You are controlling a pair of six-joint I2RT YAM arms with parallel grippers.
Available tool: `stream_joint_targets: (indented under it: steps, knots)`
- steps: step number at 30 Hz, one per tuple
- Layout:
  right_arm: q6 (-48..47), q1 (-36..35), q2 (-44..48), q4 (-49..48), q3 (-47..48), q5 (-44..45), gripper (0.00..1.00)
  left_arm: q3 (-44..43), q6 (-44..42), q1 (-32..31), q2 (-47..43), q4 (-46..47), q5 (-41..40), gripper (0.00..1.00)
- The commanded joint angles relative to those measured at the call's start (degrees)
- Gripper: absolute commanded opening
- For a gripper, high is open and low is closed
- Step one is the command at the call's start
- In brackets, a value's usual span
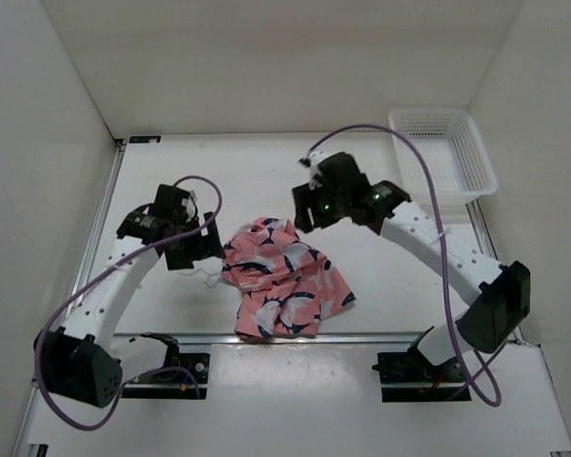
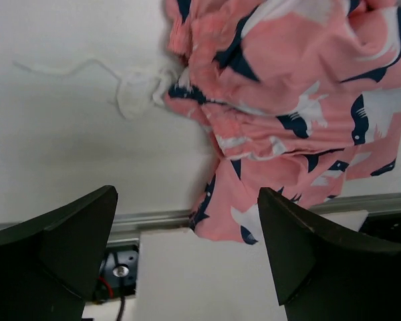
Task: Fold and stack the shorts
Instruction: Flatten the shorts out
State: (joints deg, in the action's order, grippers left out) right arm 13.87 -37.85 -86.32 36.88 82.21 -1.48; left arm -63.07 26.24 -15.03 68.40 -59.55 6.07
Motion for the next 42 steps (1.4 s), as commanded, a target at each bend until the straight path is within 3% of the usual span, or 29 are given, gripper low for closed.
stream_joint_targets:
  steps: [1, 5, 10, 15, 18, 19, 22, 29, 34, 37, 39, 42]
  knots:
    - [-1.31, -8.7, -0.06, -1.37, -3.37, 4.37, 0.68, 4.52, 7.24, -0.09, -6.7, 5.57, 3.86, 0.98]
    - [3.61, -10.41, -1.48, -1.38, -5.66, 7.01, 0.86, 10.4, 7.25, -0.71, -2.33, 14.33, 10.62, 1.0]
    - [5.03, -5.93, -0.78, -0.58, -5.66, 11.31, 0.93, 6.74, 4.26, -2.64, 10.94, 18.15, 6.95, 1.0]
    - [6.16, 0.83, 3.96, 0.73, -7.84, 11.32, 0.93, -1.08, 2.33, -2.64, 23.34, 18.68, 6.15, 1.0]
    - [7.75, 6.19, 6.95, 1.35, -10.13, 7.9, 0.93, -6.0, 2.33, -2.64, 25.73, 18.68, 6.68, 0.83]
    - [8.27, 7.6, 8.35, 1.35, -10.67, 6.67, 0.93, -7.49, 2.33, -2.64, 26.25, 17.9, 6.68, 0.61]
    - [8.28, 13.13, 11.6, 2.49, -11.9, 5.43, 0.92, -16.36, 1.18, -2.02, 26.87, 12.46, 1.62, 0.1]
    - [3.8, 24.65, 15.04, 6.36, -10.15, 5.7, 0.91, -44.39, -2.16, -3.51, 28.63, -1.35, -2.81, 0.1]
    - [5.64, 31.15, 19.43, 6.89, -10.14, 2.71, 0.91, -62.92, -1.29, -12.99, 33.53, -4.44, -3.77, 0.1]
    - [7.31, 32.91, 20.75, 7.5, -11.19, 4.63, 0.91, -68.48, 1.08, -20.29, 40.54, -2.33, -0.01, 0.12]
    - [8.89, 34.67, 21.28, 8.11, -11.9, 5.34, 0.91, -72.96, 2.32, -25.37, 45.92, -0.84, 4.47, 0.34]
    - [9.42, 35.56, 22.6, 8.12, -12.43, 3.86, 0.91, -88.68, 3.38, -27.6, 58.31, -3.36, 12.0, 0.83]
